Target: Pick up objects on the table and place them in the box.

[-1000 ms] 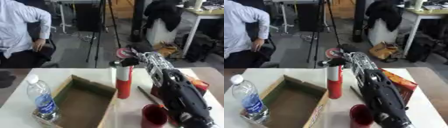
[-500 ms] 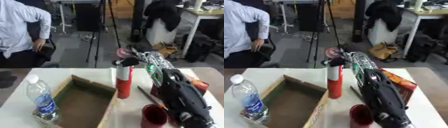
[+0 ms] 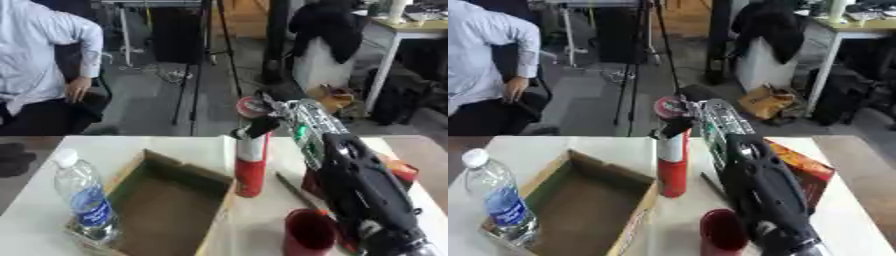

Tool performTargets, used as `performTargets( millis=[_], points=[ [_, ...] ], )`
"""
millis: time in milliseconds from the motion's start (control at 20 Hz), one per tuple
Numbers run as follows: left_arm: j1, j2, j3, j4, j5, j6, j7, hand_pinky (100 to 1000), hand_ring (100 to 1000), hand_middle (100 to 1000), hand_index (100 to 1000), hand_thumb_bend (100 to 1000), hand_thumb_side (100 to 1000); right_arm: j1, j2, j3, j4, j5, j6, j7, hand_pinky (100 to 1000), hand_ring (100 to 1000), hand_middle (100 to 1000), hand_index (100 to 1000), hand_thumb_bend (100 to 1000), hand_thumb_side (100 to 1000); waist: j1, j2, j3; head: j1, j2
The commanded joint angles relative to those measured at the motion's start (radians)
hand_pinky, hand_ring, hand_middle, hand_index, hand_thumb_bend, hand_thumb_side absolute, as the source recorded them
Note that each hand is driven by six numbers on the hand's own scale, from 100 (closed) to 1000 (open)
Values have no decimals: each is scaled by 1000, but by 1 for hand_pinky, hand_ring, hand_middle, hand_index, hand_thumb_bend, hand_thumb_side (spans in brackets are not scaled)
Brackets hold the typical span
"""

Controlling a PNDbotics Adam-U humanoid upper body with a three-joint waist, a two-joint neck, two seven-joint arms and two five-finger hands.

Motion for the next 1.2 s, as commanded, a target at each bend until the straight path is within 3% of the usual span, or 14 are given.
performTargets(
  millis=[50, 650, 850, 900, 1200],
  points=[
    [-11, 0, -1, -15, -1, 4, -3, 806, 736, 741, 706, 100, 1000, -17, -14, 4, 2, -2, -9, 30, 539, 732, 811, 865, 582, 455, 3, -17, -1, -1, -4],
    [-13, -2, -1, -15, -7, 12, -3, 836, 738, 742, 707, 100, 1000, -31, -16, 5, -10, -34, -4, 87, 458, 644, 656, 685, 574, 345, 2, -22, -8, 0, -4],
    [-13, -3, -2, -15, -8, 13, -5, 839, 738, 742, 707, 100, 1000, -37, -17, 7, -12, -38, 3, 86, 447, 633, 637, 675, 572, 340, 0, -23, -9, 0, -4],
    [-13, -2, -2, -15, -8, 14, -5, 847, 738, 742, 707, 100, 1000, -39, -16, 7, -14, -39, 4, 83, 417, 602, 562, 624, 561, 331, 0, -23, -9, 0, -4],
    [-12, -3, -2, -15, -9, 16, -7, 854, 738, 743, 707, 100, 1000, -47, -14, 7, -22, -51, 12, 56, 371, 546, 469, 551, 531, 320, -3, -25, -11, 0, -5]
  ],
)
